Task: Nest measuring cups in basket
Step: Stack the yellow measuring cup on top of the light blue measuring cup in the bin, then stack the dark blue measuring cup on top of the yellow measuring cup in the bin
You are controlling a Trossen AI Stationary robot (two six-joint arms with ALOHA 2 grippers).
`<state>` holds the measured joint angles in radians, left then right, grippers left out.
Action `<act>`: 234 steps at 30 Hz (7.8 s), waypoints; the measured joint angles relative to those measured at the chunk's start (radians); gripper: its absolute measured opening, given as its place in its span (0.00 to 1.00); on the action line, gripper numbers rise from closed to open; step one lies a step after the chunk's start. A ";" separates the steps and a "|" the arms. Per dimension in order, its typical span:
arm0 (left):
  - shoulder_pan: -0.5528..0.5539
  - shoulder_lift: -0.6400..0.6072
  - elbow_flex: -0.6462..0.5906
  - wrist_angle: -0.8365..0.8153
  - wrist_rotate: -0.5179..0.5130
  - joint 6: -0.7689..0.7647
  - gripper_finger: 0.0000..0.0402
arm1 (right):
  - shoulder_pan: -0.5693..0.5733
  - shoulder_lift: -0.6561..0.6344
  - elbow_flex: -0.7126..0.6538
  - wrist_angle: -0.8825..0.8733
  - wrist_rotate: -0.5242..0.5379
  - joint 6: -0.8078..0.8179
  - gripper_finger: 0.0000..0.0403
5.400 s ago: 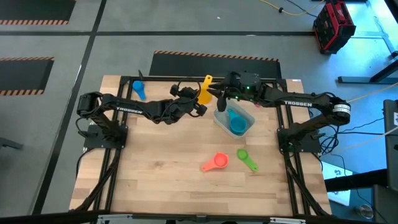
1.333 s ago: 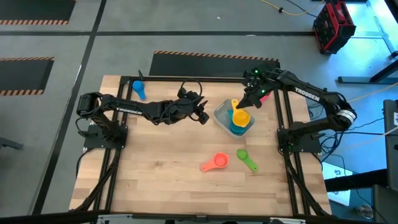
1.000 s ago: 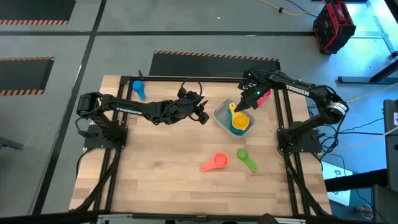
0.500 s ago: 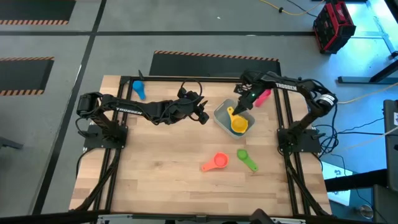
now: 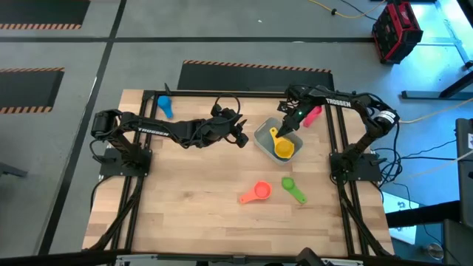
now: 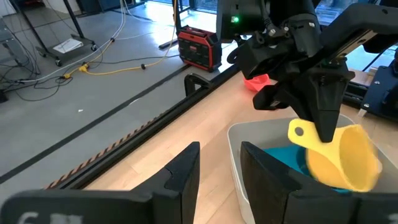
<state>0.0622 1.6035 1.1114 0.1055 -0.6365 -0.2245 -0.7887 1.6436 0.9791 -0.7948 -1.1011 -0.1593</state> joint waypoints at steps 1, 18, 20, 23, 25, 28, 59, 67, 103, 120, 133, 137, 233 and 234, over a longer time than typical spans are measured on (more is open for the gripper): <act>0.000 0.000 0.000 0.000 0.000 0.000 0.27 | 0.000 0.000 0.000 0.000 0.000 0.000 0.10; 0.000 0.000 0.000 0.000 0.000 0.000 0.27 | 0.000 0.000 0.000 0.001 0.095 0.022 0.14; 0.000 0.000 0.000 0.000 0.000 0.000 0.27 | 0.000 0.000 0.000 0.001 0.096 0.028 0.14; 0.000 0.000 0.000 0.000 0.000 0.000 0.27 | 0.000 0.000 0.000 0.003 0.107 0.043 0.14; 0.000 0.000 0.000 0.000 0.000 0.000 0.27 | 0.000 -0.001 0.000 0.011 0.127 0.060 0.14; 0.000 0.000 0.000 0.000 0.000 0.000 0.27 | 0.000 -0.001 0.000 0.024 0.186 0.104 0.14; 0.000 0.000 0.000 0.000 0.000 0.000 0.27 | -0.073 -0.004 0.000 -0.057 0.116 -0.036 0.14; 0.000 0.000 0.000 0.000 0.000 -0.001 0.27 | -0.073 -0.004 0.000 -0.056 0.115 -0.004 0.14; 0.000 0.000 0.000 0.000 0.000 -0.001 0.27 | -0.075 -0.004 0.001 -0.012 0.203 -0.110 0.28; 0.000 0.000 0.000 0.001 0.000 -0.001 0.27 | -0.085 -0.029 0.001 -0.039 0.211 -0.113 0.38; 0.000 0.000 0.000 0.001 0.000 -0.001 0.27 | 0.046 -0.218 0.001 -0.031 0.183 -0.093 0.38; 0.000 0.000 0.000 0.000 0.000 -0.001 0.27 | 0.134 -0.251 0.001 -0.024 0.183 -0.043 0.38; 0.742 0.026 -0.001 -0.947 0.807 0.443 0.27 | 0.623 -0.264 0.001 0.203 0.533 0.016 0.38; 0.741 0.035 -0.001 -0.947 0.807 0.443 0.27 | 0.623 -0.264 0.001 0.203 0.533 0.016 0.38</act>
<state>0.8037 1.6387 1.1107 -0.8413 0.1709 0.2187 -0.1658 1.3796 0.9802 -0.5922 -0.5678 -0.1432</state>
